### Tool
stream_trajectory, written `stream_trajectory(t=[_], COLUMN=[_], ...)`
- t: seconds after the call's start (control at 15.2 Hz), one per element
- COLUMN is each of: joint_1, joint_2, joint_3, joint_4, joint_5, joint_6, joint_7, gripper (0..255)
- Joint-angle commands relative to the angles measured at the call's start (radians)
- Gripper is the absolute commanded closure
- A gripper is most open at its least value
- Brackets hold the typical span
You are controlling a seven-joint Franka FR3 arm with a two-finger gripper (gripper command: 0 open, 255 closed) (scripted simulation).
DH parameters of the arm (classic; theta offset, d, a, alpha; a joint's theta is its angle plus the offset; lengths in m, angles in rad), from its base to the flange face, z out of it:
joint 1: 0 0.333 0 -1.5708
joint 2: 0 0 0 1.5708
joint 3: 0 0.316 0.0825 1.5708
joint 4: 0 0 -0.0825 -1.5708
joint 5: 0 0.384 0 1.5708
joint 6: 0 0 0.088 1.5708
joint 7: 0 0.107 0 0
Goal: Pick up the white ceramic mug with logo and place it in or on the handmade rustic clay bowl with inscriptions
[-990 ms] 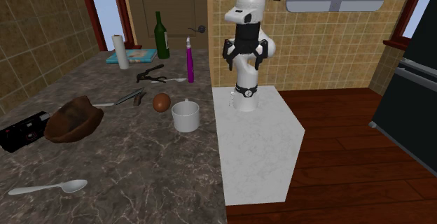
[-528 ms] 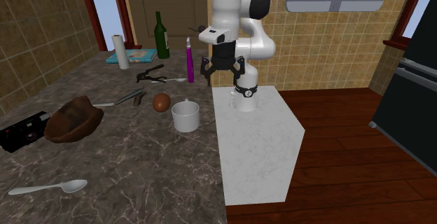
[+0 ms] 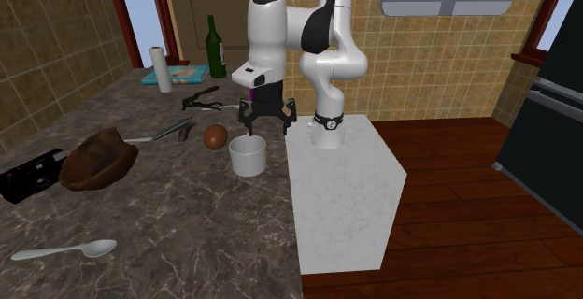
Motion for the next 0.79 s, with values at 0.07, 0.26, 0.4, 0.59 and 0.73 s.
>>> stream_trajectory(t=[0.07, 0.26, 0.4, 0.59, 0.73], joint_1=[-0.005, -0.005, -0.004, -0.005, -0.005], joint_2=[0.032, 0.057, 0.082, 0.082, 0.082], joint_3=[-0.02, -0.03, -0.038, -0.038, -0.038], joint_4=[-0.012, -0.034, -0.051, -0.051, -0.051], joint_5=[-0.003, -0.003, -0.001, -0.001, -0.001], joint_6=[0.047, 0.094, 0.135, 0.135, 0.135], joint_7=[-0.019, -0.022, -0.026, -0.026, -0.026], gripper=[0, 0, 0, 0, 0])
